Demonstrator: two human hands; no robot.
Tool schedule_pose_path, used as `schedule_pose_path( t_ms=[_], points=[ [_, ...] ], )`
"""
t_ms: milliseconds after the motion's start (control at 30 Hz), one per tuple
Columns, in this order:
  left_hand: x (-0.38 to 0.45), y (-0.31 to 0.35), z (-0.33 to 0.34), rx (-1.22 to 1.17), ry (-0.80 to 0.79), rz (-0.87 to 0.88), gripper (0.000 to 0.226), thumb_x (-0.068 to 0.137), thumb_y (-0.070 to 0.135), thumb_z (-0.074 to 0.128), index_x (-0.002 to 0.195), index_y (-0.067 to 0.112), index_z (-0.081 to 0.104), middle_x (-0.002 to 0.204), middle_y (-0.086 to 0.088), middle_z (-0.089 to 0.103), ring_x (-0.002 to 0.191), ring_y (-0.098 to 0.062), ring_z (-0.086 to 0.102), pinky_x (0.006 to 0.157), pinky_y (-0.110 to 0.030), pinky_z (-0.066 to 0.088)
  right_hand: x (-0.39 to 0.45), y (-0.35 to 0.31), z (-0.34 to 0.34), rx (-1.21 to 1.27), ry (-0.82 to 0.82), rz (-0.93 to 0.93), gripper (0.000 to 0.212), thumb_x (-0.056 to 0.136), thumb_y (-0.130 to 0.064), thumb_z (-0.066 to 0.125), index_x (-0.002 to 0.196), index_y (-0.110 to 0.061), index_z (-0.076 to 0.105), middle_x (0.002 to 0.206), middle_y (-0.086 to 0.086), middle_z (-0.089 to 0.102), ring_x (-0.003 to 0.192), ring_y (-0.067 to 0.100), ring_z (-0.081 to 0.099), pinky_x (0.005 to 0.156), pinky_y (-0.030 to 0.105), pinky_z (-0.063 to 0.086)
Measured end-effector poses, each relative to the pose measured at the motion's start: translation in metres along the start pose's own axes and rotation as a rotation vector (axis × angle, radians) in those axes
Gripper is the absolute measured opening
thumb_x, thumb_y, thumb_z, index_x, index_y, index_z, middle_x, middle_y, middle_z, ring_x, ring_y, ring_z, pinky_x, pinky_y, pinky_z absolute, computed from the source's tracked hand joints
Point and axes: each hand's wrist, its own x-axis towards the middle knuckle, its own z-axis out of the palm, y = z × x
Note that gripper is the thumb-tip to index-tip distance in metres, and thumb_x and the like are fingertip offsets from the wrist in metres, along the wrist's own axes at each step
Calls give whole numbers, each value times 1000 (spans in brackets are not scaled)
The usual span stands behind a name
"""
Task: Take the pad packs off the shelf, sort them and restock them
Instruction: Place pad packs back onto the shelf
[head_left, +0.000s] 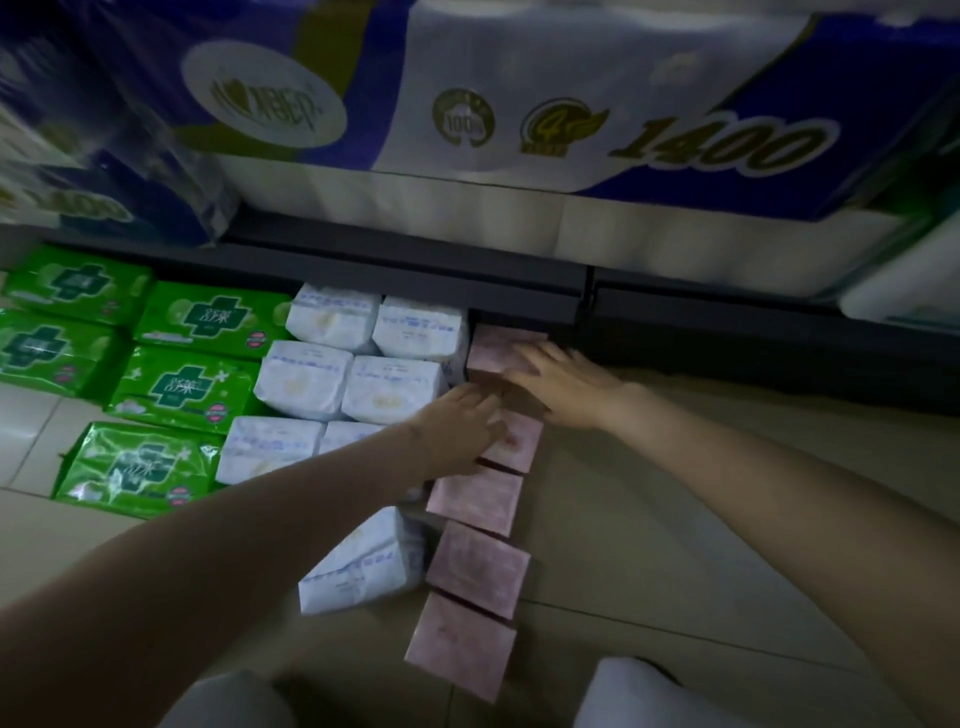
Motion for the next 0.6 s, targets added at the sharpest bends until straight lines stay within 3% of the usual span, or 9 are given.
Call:
schedule_pose_path(
  t_ms=[133,233,300,467,600],
  points=[
    [7,-2,-1,68,-32,-5,58,93,34,49,139,4,31,149,-19,27,139,-33,21,117,-45,5,6,-8,6,44,36,81,68,86,-5,57,143,-26,25,153,19,4,141,36,6,104,44,33],
    [4,-2,-2,92,-82,12,73,88,45,55,141,3,28,148,-19,28,139,-33,21,115,-48,2,8,-13,12,168,56,169,61,91,-14,54,143,-17,23,150,22,15,131,40,29,98,43,38],
    [-1,-2,2,104,-110,9,87,82,54,59,142,2,24,148,-20,27,139,-34,21,115,-50,0,8,-15,13,73,78,159,63,87,-15,60,140,-12,26,145,21,22,123,37,40,95,41,39],
    [-13,8,8,222,-134,-27,111,74,72,54,141,-8,15,149,-29,19,140,-44,12,114,-55,-5,6,-13,12,-91,137,140,69,84,-33,63,140,-16,28,139,15,28,125,32,31,97,39,31],
    [-14,11,4,246,-124,-8,113,73,73,52,143,-8,13,152,-29,11,141,-44,7,112,-55,-6,11,-10,8,-63,95,159,67,86,-31,63,142,-23,27,149,18,15,132,36,22,104,45,27]
  ],
)
